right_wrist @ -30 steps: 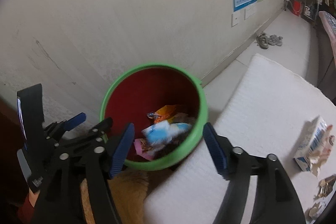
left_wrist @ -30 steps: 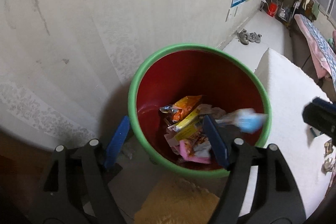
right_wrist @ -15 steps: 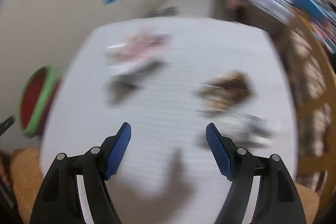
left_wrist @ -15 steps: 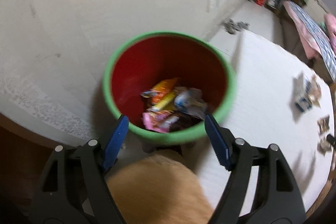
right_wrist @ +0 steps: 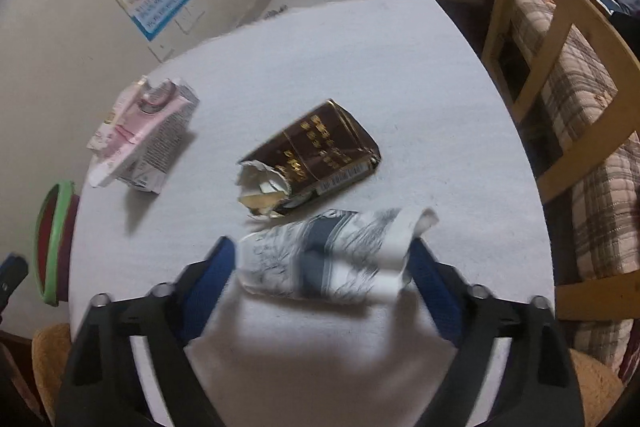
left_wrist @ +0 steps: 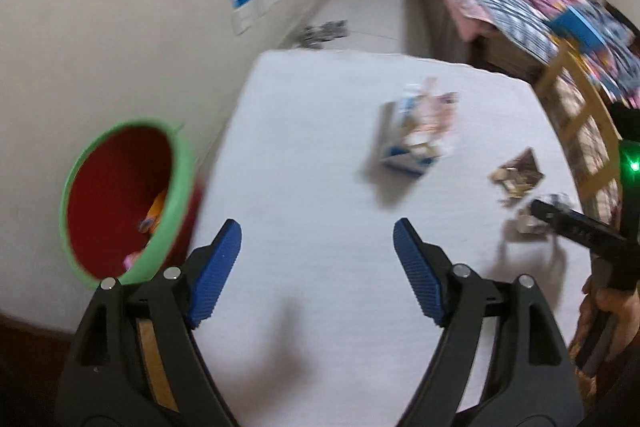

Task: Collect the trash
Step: 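Move both open grippers back to the items on the table, then grasp the pink-white wrapper with the left gripper while the right grasps the white-black cup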

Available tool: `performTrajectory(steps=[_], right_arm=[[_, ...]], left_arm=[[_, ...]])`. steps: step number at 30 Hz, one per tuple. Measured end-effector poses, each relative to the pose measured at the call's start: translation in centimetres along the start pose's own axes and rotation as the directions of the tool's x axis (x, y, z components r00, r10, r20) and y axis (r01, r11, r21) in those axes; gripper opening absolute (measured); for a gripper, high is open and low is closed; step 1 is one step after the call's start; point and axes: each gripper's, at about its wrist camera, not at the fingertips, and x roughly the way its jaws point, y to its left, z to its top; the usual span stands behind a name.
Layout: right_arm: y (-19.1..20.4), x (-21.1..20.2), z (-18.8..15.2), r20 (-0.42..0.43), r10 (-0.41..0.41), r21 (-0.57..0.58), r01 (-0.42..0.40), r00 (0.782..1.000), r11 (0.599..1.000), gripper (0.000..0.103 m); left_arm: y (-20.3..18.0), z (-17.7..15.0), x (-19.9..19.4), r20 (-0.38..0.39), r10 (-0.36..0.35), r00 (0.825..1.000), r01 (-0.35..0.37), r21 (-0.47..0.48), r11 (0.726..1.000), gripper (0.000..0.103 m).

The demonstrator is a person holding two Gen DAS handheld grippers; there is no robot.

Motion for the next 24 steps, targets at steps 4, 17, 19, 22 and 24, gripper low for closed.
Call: performTrajectory(steps=[4, 17, 19, 22, 24], right_arm=[[-0.6, -1.9, -0.8, 0.009, 0.077, 0.018, -0.078, 0.997, 0.997, 0.036], [-2.6, -3.5, -6.5, -0.02, 0.23, 0.078, -0.228, 0.973, 0.971, 0.027], [-2.7, -4.1, -6.4, 0.008, 0.246, 0.073, -0.246, 0.969, 0.967, 0.038], [-2.8, -4.2, -6.7, 0.024, 0.253, 0.068, -0.254, 0.967, 0.965, 0.04], [-2.9, -4.4, -6.6, 0.04, 0.266, 0.074, -0.268, 0.963, 0.961, 0.046]], left_arm=[[-3.4, 2.4, 1.7, 0.003, -0.043, 0.999, 0.043, 0.054, 0.998, 0.077], [-9.6, 8.5, 11.1, -0.129, -0.005, 0.992, 0.019, 0.108, 0.994, 0.076], [-9.6, 8.5, 12.2, -0.159, 0.001, 0.987, 0.015, 0.097, 0.995, 0.057], [-9.2, 8.5, 11.9, -0.152, -0.005, 0.988, 0.015, 0.07, 0.997, 0.047], [-9.0, 8.3, 11.0, -0.152, -0.031, 0.988, 0.04, 0.06, 0.997, 0.044]])
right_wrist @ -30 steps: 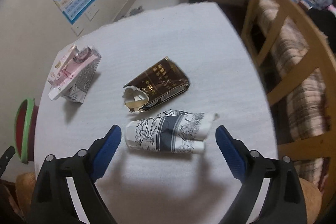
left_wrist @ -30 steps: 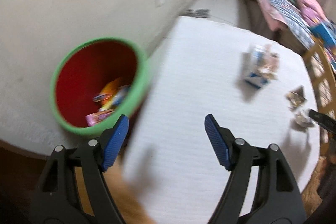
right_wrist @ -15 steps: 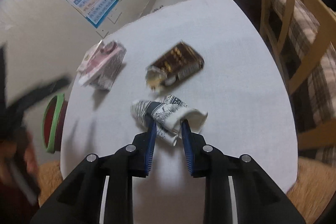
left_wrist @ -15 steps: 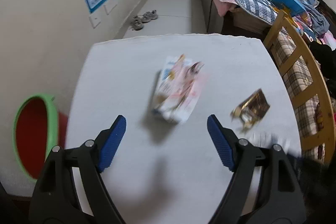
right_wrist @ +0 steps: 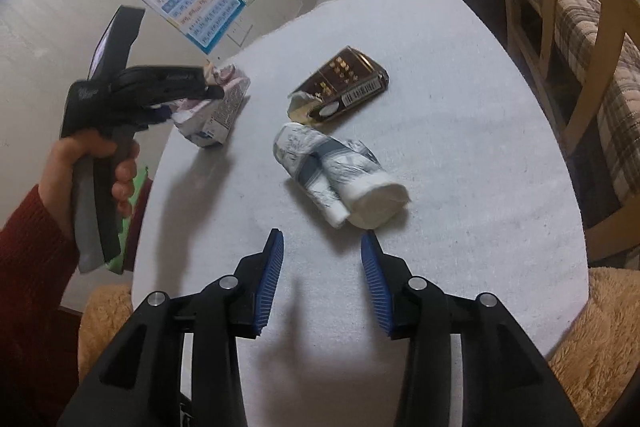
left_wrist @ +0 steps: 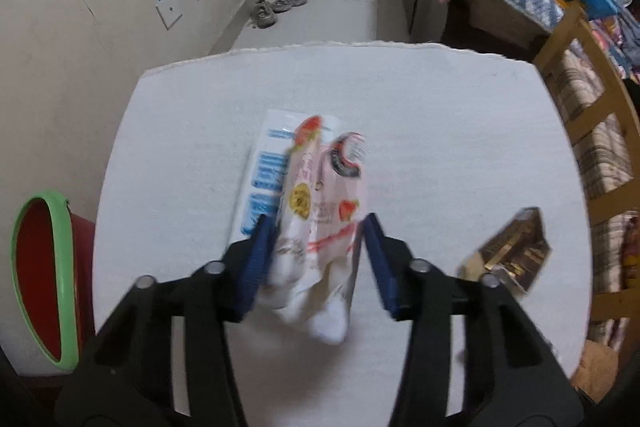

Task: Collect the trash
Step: 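Grasp the pink-white wrapper with the left gripper while the right grasps the white-black cup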

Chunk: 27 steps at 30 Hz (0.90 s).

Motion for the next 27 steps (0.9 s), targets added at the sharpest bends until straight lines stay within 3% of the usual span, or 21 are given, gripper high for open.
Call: performTrajectory(steps=[2, 8, 12, 17, 23, 27], right_arm=[[-0.2, -0.2, 0.1, 0.018, 0.013, 0.005, -0.013, 1.0, 1.0, 0.053], [-0.5, -0.4, 0.5, 0.036, 0.021, 0.011, -0.021, 0.999, 1.0, 0.054], [0.1, -0.5, 1.7, 0.061, -0.039, -0.056, 0.043, 0.997, 0.998, 0.061], [0.6, 1.0, 3.5, 0.031, -0.108, -0.136, 0.112, 0.994, 0.984, 0.067], [0.3, 1.9, 5.3, 0.0, -0.169, -0.18, 0.166, 0.986, 0.97, 0.069], [0.1, 0.4, 6.2, 0.011, -0.151, -0.181, 0.15, 0.988, 0.972, 0.073]], left_arm=[[0.3, -0.5, -1.5, 0.033, -0.008, 0.999, 0.009, -0.011, 1.0, 0.043], [1.6, -4.8, -6.2, 0.091, -0.044, 0.995, 0.046, -0.018, 0.999, 0.043], [2.2, -9.3, -7.1, 0.048, -0.027, 0.998, 0.026, 0.023, 0.999, 0.044], [3.3, -12.9, -5.2, -0.045, -0.032, 0.998, 0.031, -0.032, 0.999, 0.044], [3.7, -14.5, -4.0, -0.094, -0.042, 0.995, 0.035, -0.076, 0.996, 0.052], [4.1, -14.9, -4.1, -0.091, -0.053, 0.994, 0.044, -0.103, 0.994, 0.057]])
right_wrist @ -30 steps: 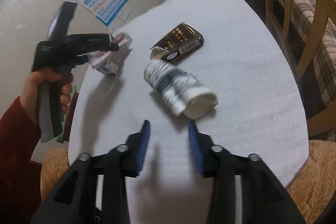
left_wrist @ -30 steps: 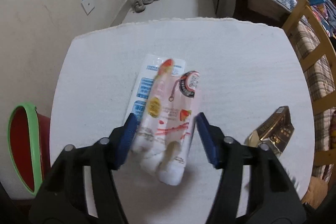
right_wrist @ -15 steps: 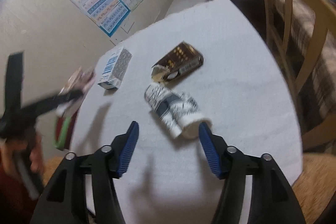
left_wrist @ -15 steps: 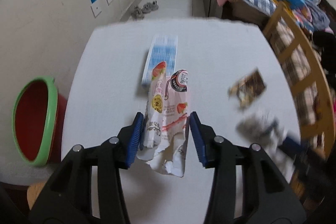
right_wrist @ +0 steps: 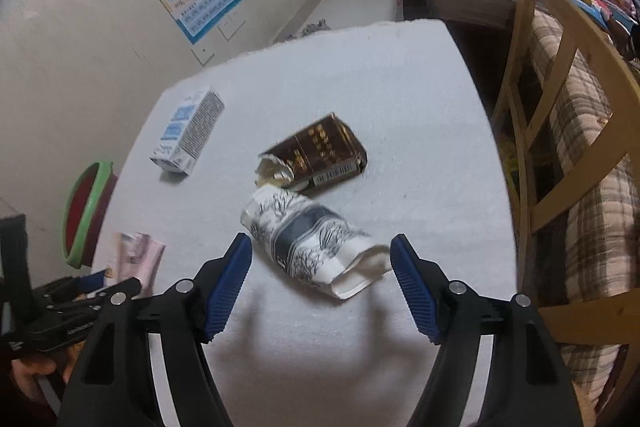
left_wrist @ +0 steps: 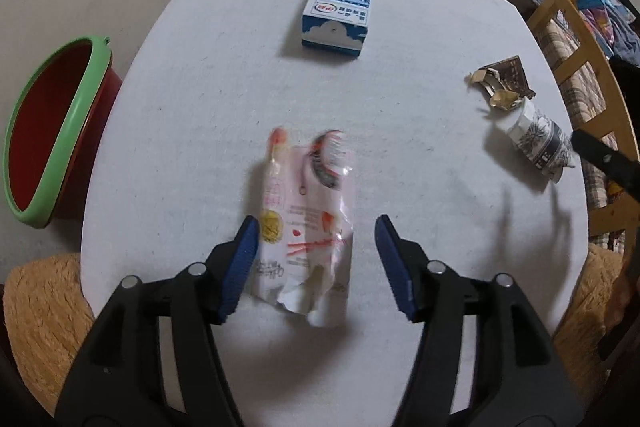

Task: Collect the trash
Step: 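Grasp the pink-white wrapper with the left gripper while the right grasps the white-black cup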

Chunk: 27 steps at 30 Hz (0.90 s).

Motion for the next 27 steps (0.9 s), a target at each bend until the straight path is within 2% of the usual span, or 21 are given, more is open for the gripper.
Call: performTrajectory(steps=[3, 11, 14, 16, 20, 21, 22, 24, 26, 27], right_arm=[[0.1, -0.2, 0.9, -0.008, -0.005, -0.038, 0.005, 1.0, 0.999, 0.08], [1.0, 3.2, 2.7, -0.096, -0.034, -0.11, 0.024, 0.995, 0.994, 0.08], [1.4, 4.8, 2.2, -0.17, -0.007, -0.096, -0.01, 0.985, 0.995, 0.076], [1.7, 5.0, 1.6, -0.194, 0.02, -0.085, -0.038, 0.981, 0.996, 0.072], [2.2, 5.3, 0.1, -0.229, 0.041, -0.069, -0.058, 0.972, 0.996, 0.071], [2.3, 5.3, -0.2, -0.234, 0.038, -0.07, -0.055, 0.971, 0.996, 0.064], [2.4, 5.2, -0.6, -0.238, 0.033, -0.075, -0.052, 0.971, 0.996, 0.056], [2.7, 5.0, -1.3, -0.251, 0.036, -0.082, -0.058, 0.967, 0.995, 0.034], [3.0, 4.4, -1.6, -0.247, 0.057, -0.065, -0.075, 0.967, 0.995, 0.035], [3.3, 3.9, -1.7, -0.232, 0.07, -0.055, -0.085, 0.97, 0.995, 0.035]], left_arm=[[-0.2, 0.0, 0.4, -0.011, 0.0, 1.0, 0.0, -0.001, 1.0, 0.057], [0.3, -0.3, 0.2, -0.005, -0.009, 1.0, 0.009, -0.022, 1.0, 0.057], [0.7, -0.5, -0.2, 0.003, -0.014, 1.0, 0.014, -0.028, 1.0, 0.057], [0.8, -0.5, -0.3, 0.005, -0.017, 1.0, 0.017, -0.031, 0.999, 0.057], [0.9, -0.6, 0.4, -0.011, -0.025, 1.0, 0.024, -0.037, 0.999, 0.057], [0.9, -0.7, 0.5, -0.014, -0.024, 1.0, 0.024, -0.036, 0.999, 0.056], [0.9, -0.8, 0.6, -0.019, -0.028, 0.999, 0.027, -0.037, 0.999, 0.048], [1.0, -0.9, 0.7, -0.019, -0.046, 0.999, 0.045, -0.046, 0.998, 0.044], [1.0, -0.9, 0.3, -0.005, -0.041, 0.999, 0.041, -0.04, 0.998, 0.039], [1.0, -0.8, 0.0, 0.004, -0.035, 0.999, 0.035, -0.034, 0.999, 0.025]])
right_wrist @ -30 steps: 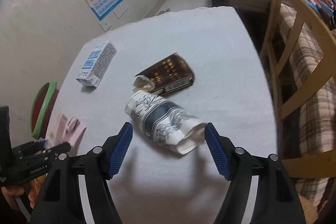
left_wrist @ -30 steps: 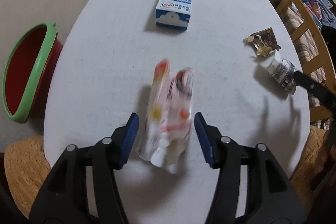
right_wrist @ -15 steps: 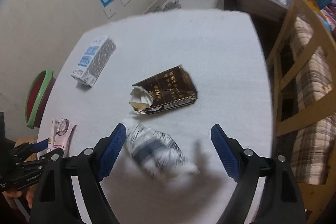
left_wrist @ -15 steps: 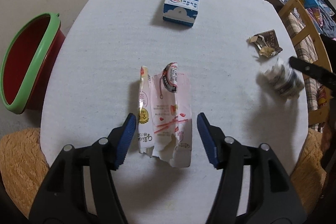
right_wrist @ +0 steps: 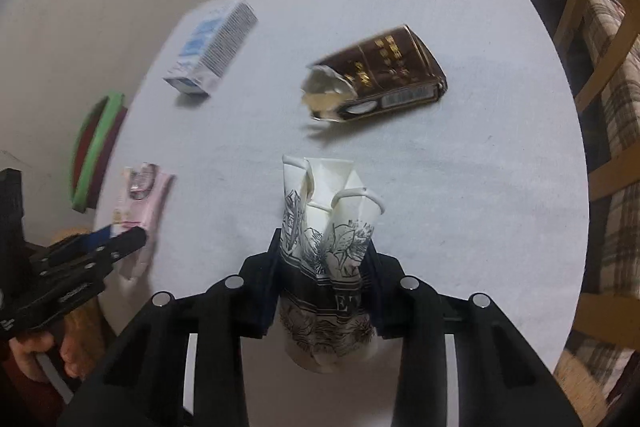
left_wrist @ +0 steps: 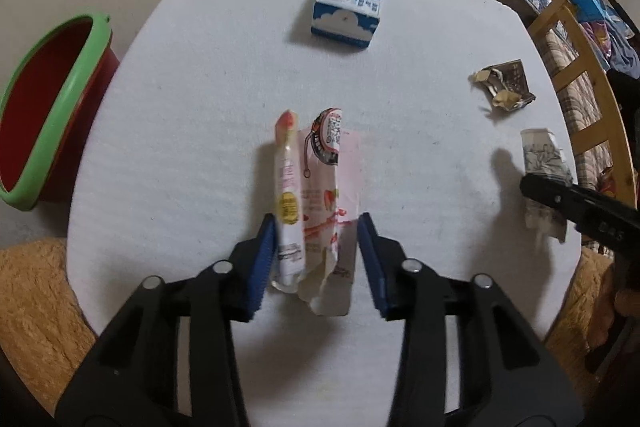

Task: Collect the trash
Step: 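Grasp the pink-white wrapper with the left gripper while the right grasps the white-black cup, then carry the pink-white wrapper and white-black cup over the red bin with both grippers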

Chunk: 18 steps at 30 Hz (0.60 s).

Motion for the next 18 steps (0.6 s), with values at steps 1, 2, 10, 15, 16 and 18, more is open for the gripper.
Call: performTrajectory(steps=[1, 2, 10, 15, 16, 18], right_arm=[[0.3, -0.5, -0.1, 0.016, 0.007, 0.005, -0.007, 1.0, 1.0, 0.035], [0.7, -1.1, -0.2, 0.036, 0.014, 0.007, -0.014, 0.999, 1.0, 0.035], [5.2, -5.4, 0.5, 0.171, 0.049, -0.033, -0.044, 0.984, 0.998, 0.035], [8.1, -5.9, 1.2, 0.179, 0.08, -0.066, -0.07, 0.981, 0.995, 0.035], [8.6, -5.9, 1.2, 0.178, 0.085, -0.072, -0.073, 0.98, 0.995, 0.035], [9.7, -5.9, 1.2, 0.173, 0.095, -0.089, -0.08, 0.98, 0.993, 0.035]], left_arm=[[0.0, 0.1, -0.2, 0.005, 0.004, 1.0, -0.004, 0.004, 1.0, 0.025], [0.0, 0.2, -0.7, 0.018, 0.001, 1.0, -0.001, 0.007, 1.0, 0.025], [0.6, 1.4, -4.9, 0.142, 0.008, 0.99, -0.011, 0.016, 1.0, 0.025], [1.8, 2.0, -7.8, 0.216, 0.034, 0.976, -0.036, 0.001, 0.999, 0.025], [1.9, 2.2, -8.1, 0.225, 0.038, 0.974, -0.039, -0.002, 0.999, 0.025], [2.5, 2.3, -8.8, 0.244, 0.046, 0.969, -0.044, -0.013, 0.999, 0.025]])
